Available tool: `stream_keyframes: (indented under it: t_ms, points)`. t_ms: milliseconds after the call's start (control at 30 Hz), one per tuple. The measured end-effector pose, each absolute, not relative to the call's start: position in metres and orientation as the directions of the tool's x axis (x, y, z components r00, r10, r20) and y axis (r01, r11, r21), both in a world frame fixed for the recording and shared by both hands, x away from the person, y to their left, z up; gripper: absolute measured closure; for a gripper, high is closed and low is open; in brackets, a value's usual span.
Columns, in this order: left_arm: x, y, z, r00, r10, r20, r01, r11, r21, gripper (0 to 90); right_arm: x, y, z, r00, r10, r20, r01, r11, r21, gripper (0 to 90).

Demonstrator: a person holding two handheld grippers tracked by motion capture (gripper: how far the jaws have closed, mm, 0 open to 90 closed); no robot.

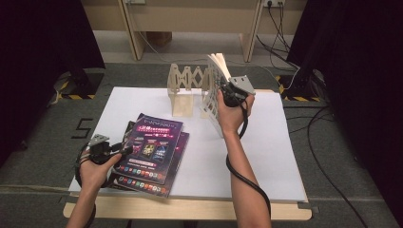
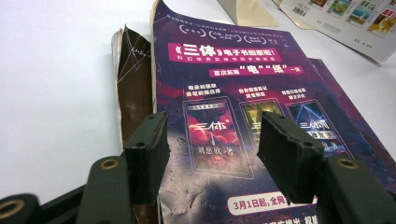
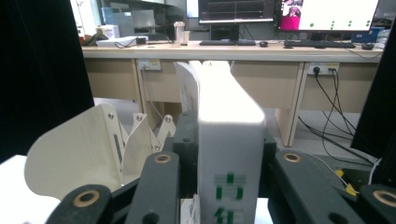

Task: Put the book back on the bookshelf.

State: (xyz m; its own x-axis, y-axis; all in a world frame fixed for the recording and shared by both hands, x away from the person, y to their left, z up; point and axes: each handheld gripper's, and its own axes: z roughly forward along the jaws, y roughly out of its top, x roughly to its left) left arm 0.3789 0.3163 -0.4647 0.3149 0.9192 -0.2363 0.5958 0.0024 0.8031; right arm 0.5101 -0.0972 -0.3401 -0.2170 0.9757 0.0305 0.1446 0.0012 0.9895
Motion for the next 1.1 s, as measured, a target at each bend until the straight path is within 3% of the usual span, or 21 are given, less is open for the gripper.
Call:
stream_keyframes:
  t_ms: [733,1100]
  points:
    - [0.379,0.315,-0.464,0.318,0.918,-0.237,0.596,0.001,0.803,41.4,0.511,-0.104,-0.330,-0.220,0.972,0.076,0.234,-0.023,0.972,62.1]
    - [0.379,0.316,-0.464,0.316,0.918,-0.238,0.596,0.003,0.803,41.3,0.518,-0.098,-0.322,-0.201,0.977,0.071,0.250,-0.019,0.968,61.9]
